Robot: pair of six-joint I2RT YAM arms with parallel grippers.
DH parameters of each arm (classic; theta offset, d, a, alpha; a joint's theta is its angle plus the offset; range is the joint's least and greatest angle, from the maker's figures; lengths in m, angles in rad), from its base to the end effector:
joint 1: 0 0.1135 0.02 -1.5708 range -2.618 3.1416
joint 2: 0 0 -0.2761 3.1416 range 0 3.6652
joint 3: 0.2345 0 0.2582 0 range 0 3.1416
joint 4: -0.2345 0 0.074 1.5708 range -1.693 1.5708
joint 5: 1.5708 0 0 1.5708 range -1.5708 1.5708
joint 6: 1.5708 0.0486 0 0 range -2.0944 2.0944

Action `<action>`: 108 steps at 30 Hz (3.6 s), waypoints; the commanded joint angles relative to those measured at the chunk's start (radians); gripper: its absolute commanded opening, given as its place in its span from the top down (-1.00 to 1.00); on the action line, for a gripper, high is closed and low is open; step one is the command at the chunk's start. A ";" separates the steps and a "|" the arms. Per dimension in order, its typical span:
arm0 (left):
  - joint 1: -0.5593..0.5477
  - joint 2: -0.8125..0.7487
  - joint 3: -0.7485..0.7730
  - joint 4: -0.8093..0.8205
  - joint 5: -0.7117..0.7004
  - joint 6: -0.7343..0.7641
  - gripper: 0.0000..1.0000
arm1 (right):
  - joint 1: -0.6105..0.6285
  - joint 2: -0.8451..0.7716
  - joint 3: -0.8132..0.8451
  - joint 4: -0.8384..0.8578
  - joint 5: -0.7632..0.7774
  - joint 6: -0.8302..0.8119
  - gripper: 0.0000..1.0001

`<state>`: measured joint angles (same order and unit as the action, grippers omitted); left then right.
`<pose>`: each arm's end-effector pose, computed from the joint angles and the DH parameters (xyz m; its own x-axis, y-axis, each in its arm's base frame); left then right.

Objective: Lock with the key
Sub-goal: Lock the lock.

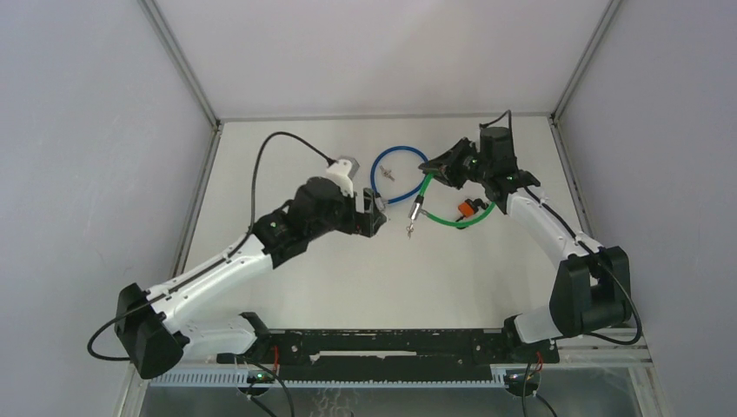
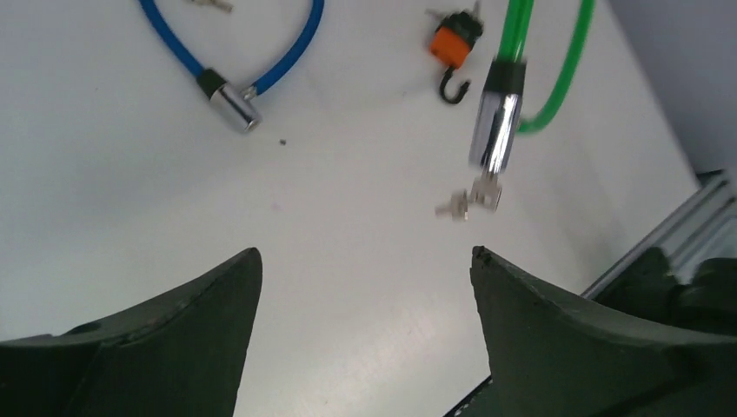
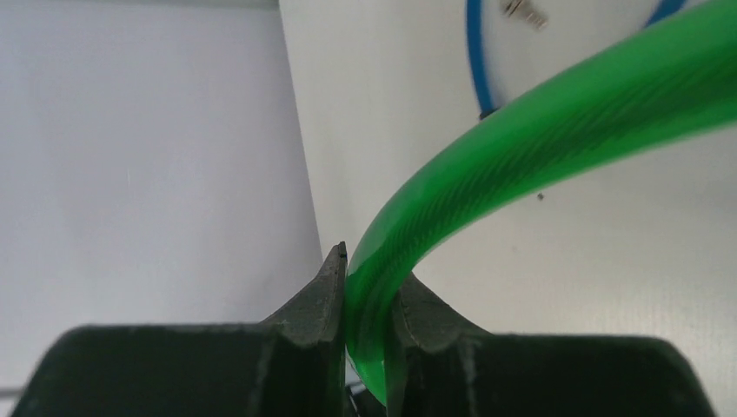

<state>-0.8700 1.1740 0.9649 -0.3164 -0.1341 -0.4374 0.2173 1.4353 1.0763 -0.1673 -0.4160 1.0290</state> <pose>0.1836 -0.2076 0.3134 -0.5823 0.0392 -0.8120 0.4816 0.8214 -0.3057 0.3291 0.0928 0.2955 -0.7142 0.6449 -0.2720 0.1426 0.5145 0.8455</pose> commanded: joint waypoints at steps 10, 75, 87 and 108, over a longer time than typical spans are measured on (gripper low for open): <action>0.149 0.130 0.115 0.331 0.615 -0.198 -0.99 | 0.141 -0.044 0.179 -0.074 -0.157 -0.231 1.00; 0.276 -0.200 -0.558 1.489 0.298 -0.504 1.00 | 0.269 -0.191 -0.439 1.061 -0.161 0.137 -0.96; 0.276 -0.181 -0.562 1.494 0.318 -0.517 1.00 | 0.295 -0.072 -0.328 1.090 -0.164 0.178 0.36; 0.279 -0.253 -0.578 1.412 0.316 -0.511 1.00 | 0.195 -0.166 -0.380 1.015 -0.114 0.155 1.00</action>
<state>-0.5922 0.9295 0.3923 1.0363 0.1673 -0.9440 0.3958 1.2682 0.6853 0.7662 -0.5552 1.1908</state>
